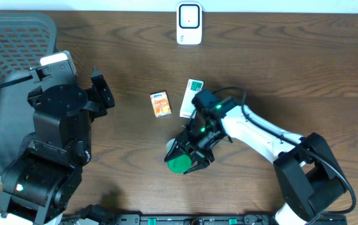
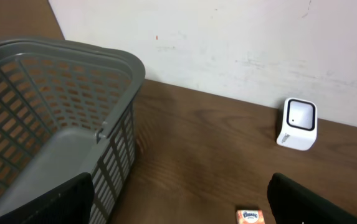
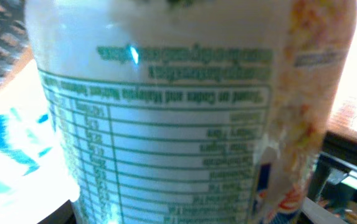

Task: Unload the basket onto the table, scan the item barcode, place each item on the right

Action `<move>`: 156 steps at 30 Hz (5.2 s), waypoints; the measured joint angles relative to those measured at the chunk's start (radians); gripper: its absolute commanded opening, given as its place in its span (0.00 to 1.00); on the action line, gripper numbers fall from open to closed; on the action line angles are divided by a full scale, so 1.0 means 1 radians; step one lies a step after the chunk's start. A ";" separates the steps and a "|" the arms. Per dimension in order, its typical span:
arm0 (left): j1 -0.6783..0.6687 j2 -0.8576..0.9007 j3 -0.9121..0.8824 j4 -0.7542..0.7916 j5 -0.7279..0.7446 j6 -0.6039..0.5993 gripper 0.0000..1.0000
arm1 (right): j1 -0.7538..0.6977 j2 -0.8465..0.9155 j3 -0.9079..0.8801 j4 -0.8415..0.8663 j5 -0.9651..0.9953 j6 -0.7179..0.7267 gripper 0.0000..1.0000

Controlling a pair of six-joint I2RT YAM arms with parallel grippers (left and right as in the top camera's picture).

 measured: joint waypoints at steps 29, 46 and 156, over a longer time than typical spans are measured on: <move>0.000 0.000 0.000 0.000 0.000 0.000 0.89 | -0.047 0.055 -0.225 0.064 -0.359 0.098 0.75; 0.000 0.000 0.000 0.000 0.000 0.000 0.89 | -0.093 0.055 -0.225 0.290 -0.325 0.139 0.99; 0.000 0.000 0.000 0.000 0.000 0.000 0.89 | 0.199 -0.189 -0.194 0.328 0.738 0.258 0.72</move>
